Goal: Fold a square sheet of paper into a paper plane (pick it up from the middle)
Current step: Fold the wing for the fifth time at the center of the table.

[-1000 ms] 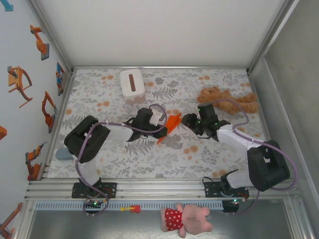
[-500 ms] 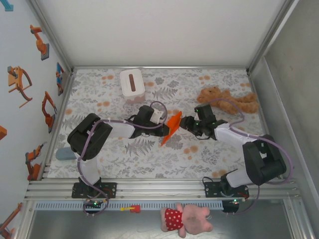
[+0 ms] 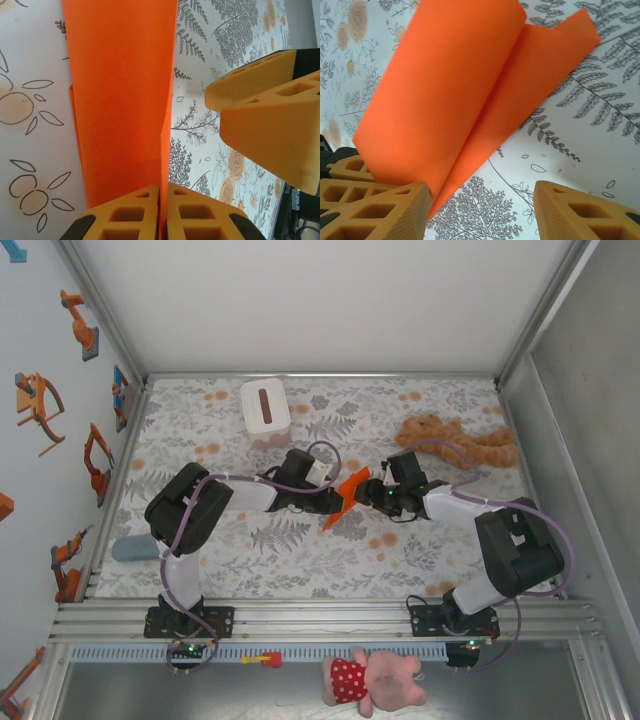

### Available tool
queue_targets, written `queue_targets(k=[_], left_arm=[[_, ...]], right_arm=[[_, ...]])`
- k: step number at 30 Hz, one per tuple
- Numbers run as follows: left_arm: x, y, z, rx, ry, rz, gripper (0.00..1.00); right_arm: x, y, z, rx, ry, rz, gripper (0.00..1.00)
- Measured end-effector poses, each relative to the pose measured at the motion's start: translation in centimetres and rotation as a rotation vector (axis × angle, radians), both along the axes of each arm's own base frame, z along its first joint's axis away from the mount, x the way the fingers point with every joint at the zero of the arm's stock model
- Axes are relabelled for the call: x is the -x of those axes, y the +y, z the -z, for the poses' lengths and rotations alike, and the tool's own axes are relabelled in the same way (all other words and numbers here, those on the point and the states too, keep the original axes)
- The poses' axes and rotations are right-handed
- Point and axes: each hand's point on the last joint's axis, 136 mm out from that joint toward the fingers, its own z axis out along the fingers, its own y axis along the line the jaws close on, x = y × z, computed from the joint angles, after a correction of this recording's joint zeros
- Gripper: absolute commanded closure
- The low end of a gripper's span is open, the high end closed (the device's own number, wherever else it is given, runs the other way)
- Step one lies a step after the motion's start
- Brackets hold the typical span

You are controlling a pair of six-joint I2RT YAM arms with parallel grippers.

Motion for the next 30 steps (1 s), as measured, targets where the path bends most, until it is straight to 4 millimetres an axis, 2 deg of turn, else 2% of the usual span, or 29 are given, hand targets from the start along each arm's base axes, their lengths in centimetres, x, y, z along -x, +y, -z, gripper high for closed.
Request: queue_targets(k=[19,30], left_arm=[[0.2,-0.3,1.0,-0.036,0.067,0.016,0.9],[0.3,-0.3,1.0,-0.042,0.077,0.019,0.87]], right_arm=[[-1.8,1.2,1.2,0.006,0.027,-0.028,0.38],[-2.2,1.0,1.9,0.075,0.069,-0.013,0.42]])
